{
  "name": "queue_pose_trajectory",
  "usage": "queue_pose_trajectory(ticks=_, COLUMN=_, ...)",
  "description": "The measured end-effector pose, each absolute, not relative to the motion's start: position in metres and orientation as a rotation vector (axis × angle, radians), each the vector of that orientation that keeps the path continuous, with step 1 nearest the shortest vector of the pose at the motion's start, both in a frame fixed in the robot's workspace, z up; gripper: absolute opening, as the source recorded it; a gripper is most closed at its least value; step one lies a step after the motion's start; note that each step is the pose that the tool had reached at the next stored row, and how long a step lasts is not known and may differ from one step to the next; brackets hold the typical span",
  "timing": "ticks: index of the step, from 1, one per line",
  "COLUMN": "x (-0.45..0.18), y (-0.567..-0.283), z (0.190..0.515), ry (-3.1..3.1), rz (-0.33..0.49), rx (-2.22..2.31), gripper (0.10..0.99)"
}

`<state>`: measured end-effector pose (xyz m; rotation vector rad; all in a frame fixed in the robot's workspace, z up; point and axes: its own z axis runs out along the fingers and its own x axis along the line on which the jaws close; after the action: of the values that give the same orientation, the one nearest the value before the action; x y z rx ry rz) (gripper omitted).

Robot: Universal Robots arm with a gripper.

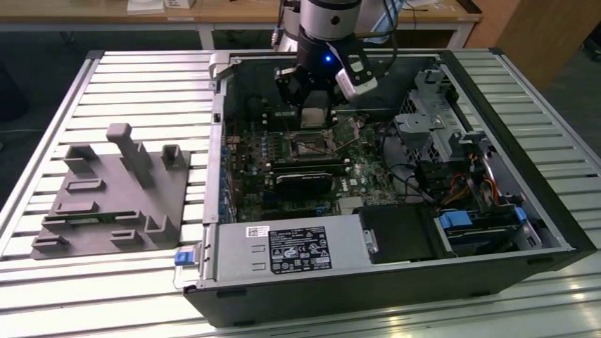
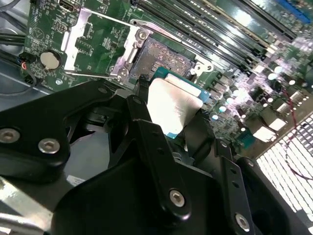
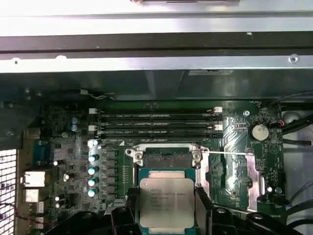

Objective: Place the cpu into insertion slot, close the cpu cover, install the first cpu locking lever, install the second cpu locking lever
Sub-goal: 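Place the cpu into insertion slot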

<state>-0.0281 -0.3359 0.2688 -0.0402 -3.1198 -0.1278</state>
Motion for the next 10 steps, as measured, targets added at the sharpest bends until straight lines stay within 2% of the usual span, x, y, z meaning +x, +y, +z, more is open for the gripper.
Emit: queue_pose_trajectory(ticks=10, x=-0.023, y=-0.333, z=0.251, ry=-3.119, rz=-0.123, rx=-0.04, gripper=0.537)
